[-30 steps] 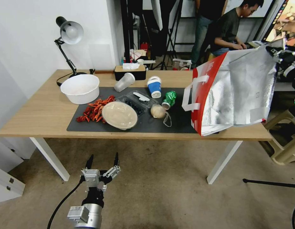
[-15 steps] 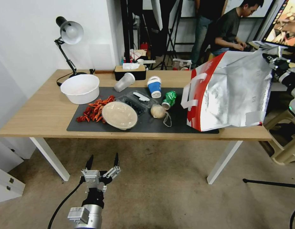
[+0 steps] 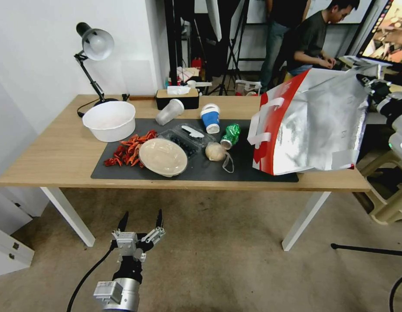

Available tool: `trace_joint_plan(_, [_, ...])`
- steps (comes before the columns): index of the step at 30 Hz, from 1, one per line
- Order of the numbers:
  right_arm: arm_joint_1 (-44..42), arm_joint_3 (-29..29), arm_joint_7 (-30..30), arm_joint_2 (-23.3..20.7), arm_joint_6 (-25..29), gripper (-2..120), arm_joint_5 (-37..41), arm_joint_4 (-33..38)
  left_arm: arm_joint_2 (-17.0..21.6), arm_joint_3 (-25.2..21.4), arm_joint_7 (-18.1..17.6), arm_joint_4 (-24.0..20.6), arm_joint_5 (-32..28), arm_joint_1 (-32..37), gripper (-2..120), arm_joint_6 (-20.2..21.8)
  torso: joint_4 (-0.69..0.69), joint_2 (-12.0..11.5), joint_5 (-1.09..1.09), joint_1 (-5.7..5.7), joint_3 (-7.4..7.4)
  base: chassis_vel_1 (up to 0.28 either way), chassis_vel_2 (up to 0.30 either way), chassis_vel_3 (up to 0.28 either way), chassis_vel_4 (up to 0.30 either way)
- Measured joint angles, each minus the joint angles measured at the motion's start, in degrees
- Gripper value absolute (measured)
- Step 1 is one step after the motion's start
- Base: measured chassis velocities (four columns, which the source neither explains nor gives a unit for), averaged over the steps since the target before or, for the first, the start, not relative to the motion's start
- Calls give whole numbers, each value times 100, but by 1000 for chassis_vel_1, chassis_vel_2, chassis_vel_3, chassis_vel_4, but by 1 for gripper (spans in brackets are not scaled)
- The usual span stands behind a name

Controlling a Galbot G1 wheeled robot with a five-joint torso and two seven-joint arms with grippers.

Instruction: Pick up the food delivery bag from the floor and place it on the table.

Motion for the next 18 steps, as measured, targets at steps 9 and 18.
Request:
trace_joint_plan(9, [543, -391, 254, 117, 99, 49, -216, -202, 0, 37, 37, 111, 2, -28, 100, -1, 0, -1, 0, 0, 0, 0, 0, 0, 0])
trace_joint_plan(18, [658, -586, -150, 139, 246, 78, -983, -283, -11, 60, 37, 144, 15, -35, 100, 7, 0, 0, 0, 0, 0, 0, 0, 0, 0])
